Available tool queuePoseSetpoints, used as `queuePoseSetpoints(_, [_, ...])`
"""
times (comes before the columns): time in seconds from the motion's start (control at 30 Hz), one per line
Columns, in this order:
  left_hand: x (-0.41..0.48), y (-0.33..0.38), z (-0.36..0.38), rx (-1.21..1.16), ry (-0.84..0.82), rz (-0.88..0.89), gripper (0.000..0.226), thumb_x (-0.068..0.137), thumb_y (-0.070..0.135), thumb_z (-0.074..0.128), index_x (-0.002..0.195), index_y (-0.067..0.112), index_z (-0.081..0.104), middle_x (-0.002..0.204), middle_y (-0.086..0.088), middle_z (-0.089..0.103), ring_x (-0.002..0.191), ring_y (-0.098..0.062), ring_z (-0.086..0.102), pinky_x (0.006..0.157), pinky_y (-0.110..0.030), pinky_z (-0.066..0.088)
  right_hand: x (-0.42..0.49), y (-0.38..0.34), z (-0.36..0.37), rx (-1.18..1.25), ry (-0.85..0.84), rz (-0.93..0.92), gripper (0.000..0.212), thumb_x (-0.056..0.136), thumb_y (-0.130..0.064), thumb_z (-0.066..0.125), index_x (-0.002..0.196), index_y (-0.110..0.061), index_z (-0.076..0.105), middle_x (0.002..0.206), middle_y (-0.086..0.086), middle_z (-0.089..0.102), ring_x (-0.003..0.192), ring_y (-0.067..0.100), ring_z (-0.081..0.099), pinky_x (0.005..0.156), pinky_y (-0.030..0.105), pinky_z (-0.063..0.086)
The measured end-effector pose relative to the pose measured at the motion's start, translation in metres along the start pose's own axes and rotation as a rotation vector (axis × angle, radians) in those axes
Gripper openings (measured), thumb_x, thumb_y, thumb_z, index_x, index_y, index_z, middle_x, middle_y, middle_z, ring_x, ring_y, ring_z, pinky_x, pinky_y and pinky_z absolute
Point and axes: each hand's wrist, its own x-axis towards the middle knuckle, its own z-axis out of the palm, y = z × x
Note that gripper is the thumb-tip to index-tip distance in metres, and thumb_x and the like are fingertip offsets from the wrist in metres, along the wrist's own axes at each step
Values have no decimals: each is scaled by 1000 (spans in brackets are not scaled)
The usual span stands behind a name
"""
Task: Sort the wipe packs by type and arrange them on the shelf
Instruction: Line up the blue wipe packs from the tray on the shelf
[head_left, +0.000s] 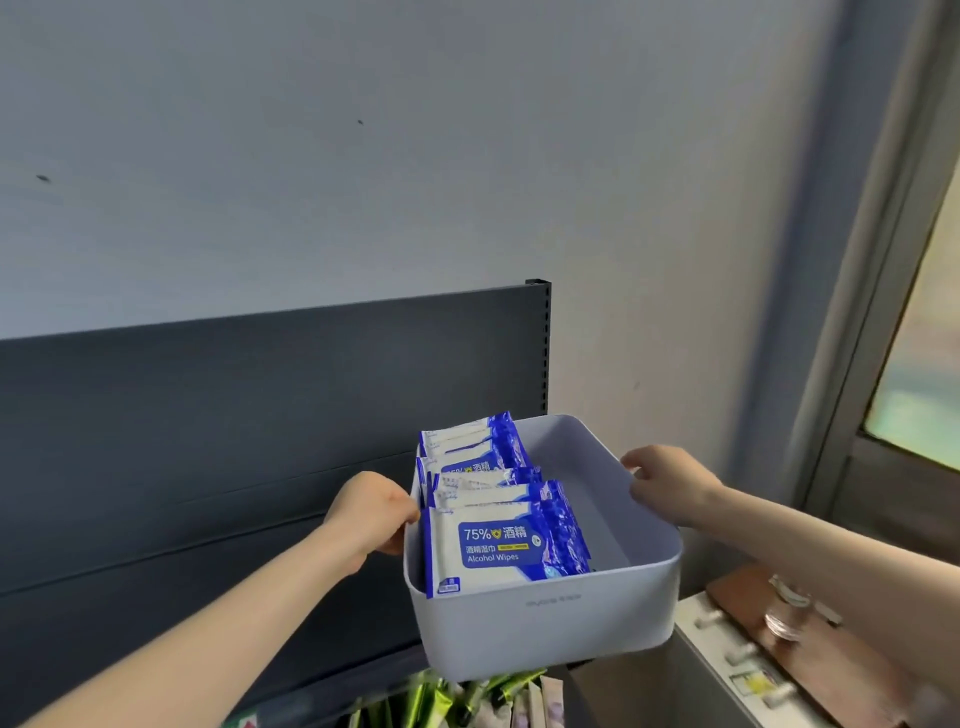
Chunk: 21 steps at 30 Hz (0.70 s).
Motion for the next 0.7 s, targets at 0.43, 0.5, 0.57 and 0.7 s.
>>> queuePoseSetpoints(0.43, [94, 38, 89, -11, -62, -4, 13, 87, 9, 62, 78, 4, 70, 80, -7, 70, 73, -20, 70, 70, -38, 61, 88, 76, 1, -43, -5, 42, 38, 81, -6, 48, 111, -18, 67, 88, -3, 62, 85, 19, 60, 74, 30, 52])
queuePoseSetpoints(0.5, [112, 39, 95, -11, -80, 1, 13, 87, 9, 62, 79, 4, 70, 79, -7, 70, 72, -20, 70, 69, -36, 61, 101, 81, 5, -38, -5, 66, 37, 80, -7, 48, 110, -19, 67, 88, -5, 63, 85, 18, 62, 74, 31, 54])
queuePoseSetpoints(0.57, [128, 39, 101, -8, -98, 6, 13, 87, 10, 62, 78, 5, 70, 78, -6, 70, 71, -20, 70, 69, -36, 61, 114, 84, 9, -40, -8, 87, 38, 81, -7, 48, 110, -20, 67, 89, -5, 64, 85, 18, 62, 73, 31, 54])
queuePoseSetpoints(0.7, [157, 35, 109, -3, -115, 19, 13, 87, 10, 62, 78, 6, 70, 79, -6, 70, 72, -19, 70, 69, -35, 60, 140, 88, 20, -61, 3, 89, 39, 81, -8, 48, 113, -21, 66, 93, -2, 67, 87, 19, 63, 74, 33, 55])
